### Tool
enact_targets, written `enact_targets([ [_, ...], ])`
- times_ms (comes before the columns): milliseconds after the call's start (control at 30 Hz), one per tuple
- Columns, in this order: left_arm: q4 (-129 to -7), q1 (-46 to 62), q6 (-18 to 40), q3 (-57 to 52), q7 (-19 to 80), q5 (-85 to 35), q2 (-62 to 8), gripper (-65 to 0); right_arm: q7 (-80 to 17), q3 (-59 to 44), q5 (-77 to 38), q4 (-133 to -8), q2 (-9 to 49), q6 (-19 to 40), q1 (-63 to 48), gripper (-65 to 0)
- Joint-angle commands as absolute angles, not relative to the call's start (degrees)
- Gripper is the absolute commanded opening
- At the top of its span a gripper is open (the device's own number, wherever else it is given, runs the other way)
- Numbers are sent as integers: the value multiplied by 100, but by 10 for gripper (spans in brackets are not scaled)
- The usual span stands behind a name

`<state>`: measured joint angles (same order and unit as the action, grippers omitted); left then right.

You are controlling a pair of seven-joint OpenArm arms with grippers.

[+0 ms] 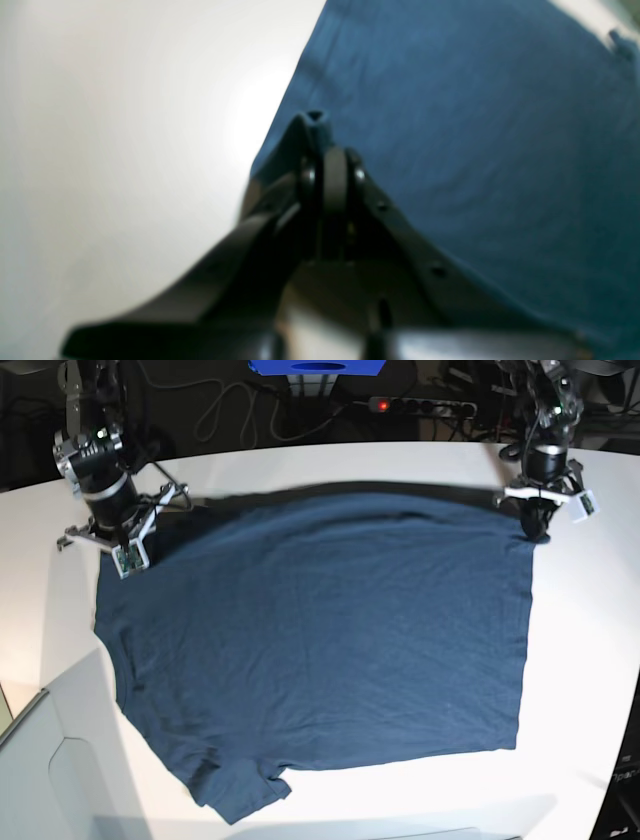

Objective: Fold the T-shirt properly
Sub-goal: 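Lift the shirt edge with both grippers and pull it toward the robot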

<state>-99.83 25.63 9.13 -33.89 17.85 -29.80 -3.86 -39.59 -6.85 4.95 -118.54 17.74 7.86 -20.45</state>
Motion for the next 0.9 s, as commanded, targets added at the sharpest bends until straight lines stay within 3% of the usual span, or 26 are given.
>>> enact_targets([
  [0,-10070,2492,927,-3407,1622,-3029,-462,-650,-3855,-716,479,-11916,1807,840,-1824,-648],
  [300,-10000,1481,927,-3442,2325,-3020,-488,-650,-4110,-708,505,-11345,1640,1402,-453,-648],
  [533,-9411,629,927,-3407,2492,-2932,-497,-650,-4040,-708,497,-10105,1490,1754,593,-648],
  [867,-8699,-453,963,-3407,2475,-2123,-497,-650,-3881,-681,497,-8954,1499,1798,1763,-648],
])
